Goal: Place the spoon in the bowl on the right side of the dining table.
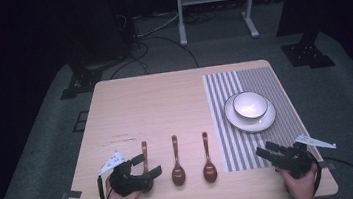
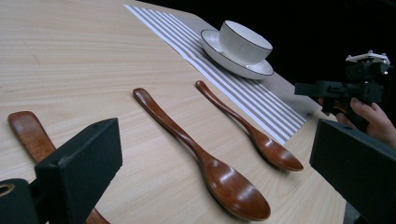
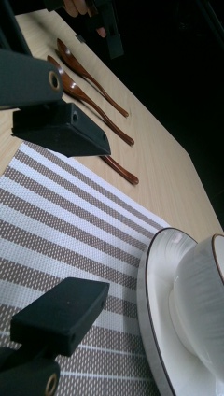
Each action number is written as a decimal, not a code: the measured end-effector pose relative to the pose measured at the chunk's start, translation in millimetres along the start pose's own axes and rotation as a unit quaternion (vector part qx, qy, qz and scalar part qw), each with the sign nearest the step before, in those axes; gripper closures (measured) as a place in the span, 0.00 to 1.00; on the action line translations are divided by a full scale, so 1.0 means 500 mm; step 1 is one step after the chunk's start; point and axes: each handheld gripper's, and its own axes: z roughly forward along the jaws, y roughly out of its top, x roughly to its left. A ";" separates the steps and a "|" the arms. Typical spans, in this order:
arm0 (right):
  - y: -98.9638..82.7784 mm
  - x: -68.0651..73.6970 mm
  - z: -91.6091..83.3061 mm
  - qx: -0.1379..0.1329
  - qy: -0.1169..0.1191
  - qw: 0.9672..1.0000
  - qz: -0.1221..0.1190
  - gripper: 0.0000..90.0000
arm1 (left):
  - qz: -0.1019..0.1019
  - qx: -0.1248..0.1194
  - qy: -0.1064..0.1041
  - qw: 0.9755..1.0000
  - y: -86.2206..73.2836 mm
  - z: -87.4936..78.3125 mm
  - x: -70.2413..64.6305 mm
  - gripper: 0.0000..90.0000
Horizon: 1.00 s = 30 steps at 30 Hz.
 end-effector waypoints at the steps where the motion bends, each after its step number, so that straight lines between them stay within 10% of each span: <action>1: 0.000 0.001 0.001 0.001 0.000 1.000 -0.001 0.30 | 0.000 0.001 -0.001 1.000 0.000 0.001 0.000 0.01; 30: 0.035 0.038 0.054 0.043 0.030 0.998 -0.019 0.30 | -0.023 0.022 -0.038 0.999 -0.007 0.024 -0.021 0.01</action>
